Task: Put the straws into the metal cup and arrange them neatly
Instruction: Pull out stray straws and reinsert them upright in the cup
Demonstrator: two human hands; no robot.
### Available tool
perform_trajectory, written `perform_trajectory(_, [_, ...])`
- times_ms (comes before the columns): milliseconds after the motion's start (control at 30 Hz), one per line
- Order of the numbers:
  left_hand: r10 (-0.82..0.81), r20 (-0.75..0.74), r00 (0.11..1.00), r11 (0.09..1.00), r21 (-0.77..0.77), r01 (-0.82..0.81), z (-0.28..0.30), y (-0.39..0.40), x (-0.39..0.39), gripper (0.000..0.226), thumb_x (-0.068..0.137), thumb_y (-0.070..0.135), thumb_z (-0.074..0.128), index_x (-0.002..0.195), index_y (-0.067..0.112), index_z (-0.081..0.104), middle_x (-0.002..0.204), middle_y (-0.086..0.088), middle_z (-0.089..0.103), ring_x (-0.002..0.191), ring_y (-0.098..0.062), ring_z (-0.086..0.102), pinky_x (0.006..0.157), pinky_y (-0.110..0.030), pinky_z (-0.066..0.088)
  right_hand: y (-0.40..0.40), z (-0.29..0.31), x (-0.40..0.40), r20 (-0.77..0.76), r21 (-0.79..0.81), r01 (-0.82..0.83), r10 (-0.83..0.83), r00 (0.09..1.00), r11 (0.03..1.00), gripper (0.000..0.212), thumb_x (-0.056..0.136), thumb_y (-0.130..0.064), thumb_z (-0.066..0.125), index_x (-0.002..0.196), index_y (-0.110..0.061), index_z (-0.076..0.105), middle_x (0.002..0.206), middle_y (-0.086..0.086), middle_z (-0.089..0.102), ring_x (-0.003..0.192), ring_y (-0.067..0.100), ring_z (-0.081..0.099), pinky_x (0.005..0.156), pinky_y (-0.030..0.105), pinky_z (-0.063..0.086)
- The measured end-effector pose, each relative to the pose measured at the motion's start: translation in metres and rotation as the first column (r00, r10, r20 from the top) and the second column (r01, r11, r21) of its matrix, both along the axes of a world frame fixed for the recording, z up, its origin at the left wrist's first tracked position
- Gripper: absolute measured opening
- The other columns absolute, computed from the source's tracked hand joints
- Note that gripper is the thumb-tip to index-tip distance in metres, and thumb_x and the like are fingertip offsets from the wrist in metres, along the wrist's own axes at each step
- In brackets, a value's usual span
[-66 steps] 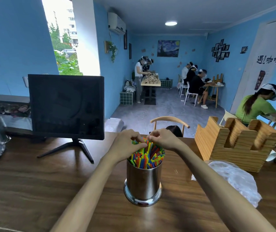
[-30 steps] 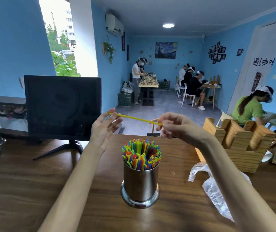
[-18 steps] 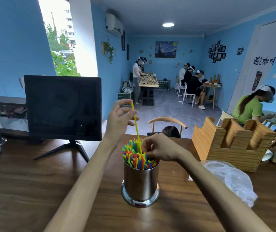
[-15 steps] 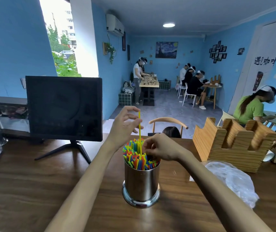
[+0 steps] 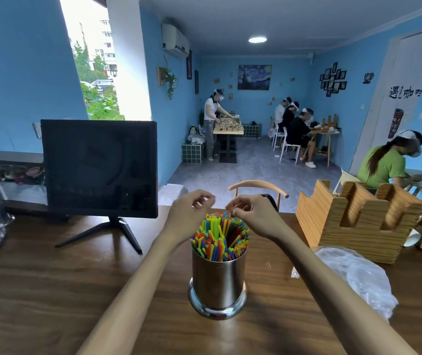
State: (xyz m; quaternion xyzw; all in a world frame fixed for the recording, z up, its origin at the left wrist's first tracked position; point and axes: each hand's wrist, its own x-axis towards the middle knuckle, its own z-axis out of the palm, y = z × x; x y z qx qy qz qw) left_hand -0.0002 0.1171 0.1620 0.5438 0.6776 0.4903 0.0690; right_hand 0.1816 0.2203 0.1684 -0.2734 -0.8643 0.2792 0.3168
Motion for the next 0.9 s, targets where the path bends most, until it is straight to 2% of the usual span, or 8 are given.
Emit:
perform_trajectory(100, [0.066, -0.017, 0.998, 0.988, -0.139, -0.068, -0.004, 0.007, -0.009, 0.023, 0.097, 0.045, 0.063, 0.105, 0.028, 0.076, 0.099, 0.011, 0.071, 0.092, -0.008, 0.063, 0.074, -0.023, 0.045, -0.002, -0.002, 0.0, -0.032, -0.01, -0.01, 0.01, 0.999, 1.0, 0.013, 0.095, -0.018, 0.064, 0.097, -0.022, 0.076, 0.083, -0.004, 0.075, 0.082, 0.011, 0.07, 0.082, 0.039, 0.059])
perform_trajectory(200, [0.028, -0.009, 1.0, 0.956, -0.291, -0.029, -0.009, 0.01, -0.01, 0.025, 0.095, 0.042, 0.067, 0.104, 0.022, 0.079, 0.089, 0.012, 0.07, 0.082, -0.001, 0.063, 0.067, -0.018, 0.047, -0.003, -0.002, 0.001, -0.049, -0.023, -0.027, 0.025, 0.998, 0.999, 0.012, 0.096, -0.021, 0.064, 0.097, -0.024, 0.075, 0.083, -0.005, 0.075, 0.082, 0.008, 0.07, 0.083, 0.038, 0.058])
perform_trajectory(367, [0.064, 0.036, 0.997, 0.961, -0.273, -0.051, -0.01, 0.014, -0.012, 0.022, 0.091, 0.039, 0.073, 0.101, 0.021, 0.079, 0.083, 0.014, 0.069, 0.081, -0.003, 0.066, 0.066, -0.019, 0.05, -0.001, -0.003, 0.005, -0.062, -0.009, -0.021, 0.021, 0.998, 1.0, 0.011, 0.097, -0.024, 0.065, 0.098, -0.026, 0.075, 0.087, -0.006, 0.075, 0.086, 0.007, 0.069, 0.084, 0.038, 0.058])
perform_trajectory(500, [0.052, 0.172, 0.984, 0.959, -0.285, -0.001, -0.005, 0.014, -0.016, 0.019, 0.084, 0.037, 0.081, 0.092, 0.02, 0.081, 0.085, 0.008, 0.075, 0.083, -0.009, 0.07, 0.066, -0.023, 0.053, -0.001, -0.003, 0.008, -0.059, -0.017, -0.017, 0.016, 0.998, 1.0, 0.011, 0.097, -0.023, 0.065, 0.099, -0.026, 0.076, 0.09, -0.006, 0.075, 0.088, 0.006, 0.068, 0.085, 0.038, 0.058])
perform_trajectory(600, [0.069, 0.183, 0.981, 0.979, -0.199, -0.032, 0.002, 0.012, -0.013, 0.018, 0.081, 0.041, 0.083, 0.083, 0.023, 0.08, 0.078, 0.008, 0.074, 0.079, -0.007, 0.068, 0.064, -0.022, 0.047, -0.001, -0.003, 0.008, -0.053, -0.028, -0.021, 0.02, 0.998, 0.999, 0.011, 0.096, -0.023, 0.066, 0.099, -0.025, 0.075, 0.091, -0.007, 0.075, 0.088, 0.006, 0.068, 0.085, 0.037, 0.057])
perform_trajectory(733, [0.022, 0.255, 0.967, 0.999, 0.035, -0.032, 0.037, 0.0, 0.002, 0.014, 0.086, 0.033, 0.079, 0.09, 0.019, 0.078, 0.079, 0.01, 0.075, 0.066, 0.003, 0.064, 0.061, -0.016, 0.045, -0.002, -0.004, 0.007, -0.052, -0.036, -0.028, 0.026, 0.998, 0.999, 0.01, 0.097, -0.024, 0.065, 0.098, -0.028, 0.075, 0.09, -0.006, 0.075, 0.086, 0.007, 0.069, 0.084, 0.037, 0.058])
perform_trajectory(833, [-0.092, 0.331, 0.939, 0.975, 0.22, 0.018, 0.072, -0.012, 0.016, 0.009, 0.093, 0.025, 0.073, 0.092, 0.016, 0.073, 0.084, 0.002, 0.078, 0.065, -0.012, 0.071, 0.051, -0.022, 0.05, -0.007, 0.002, 0.007, -0.05, -0.066, -0.07, 0.066, 0.997, 0.995, 0.009, 0.098, -0.026, 0.064, 0.099, -0.03, 0.072, 0.084, -0.003, 0.076, 0.078, 0.011, 0.072, 0.076, 0.032, 0.059])
perform_trajectory(900, [-0.19, 0.354, 0.916, 0.942, 0.329, 0.068, 0.089, -0.019, 0.023, 0.004, 0.095, 0.019, 0.071, 0.091, 0.017, 0.07, 0.087, -0.003, 0.079, 0.071, -0.023, 0.076, 0.059, -0.026, 0.058, -0.013, 0.008, 0.007, -0.069, -0.156, -0.147, 0.138, 0.988, 0.977, 0.015, 0.101, -0.028, 0.06, 0.106, -0.021, 0.073, 0.086, 0.002, 0.078, 0.074, 0.018, 0.073, 0.069, 0.024, 0.055])
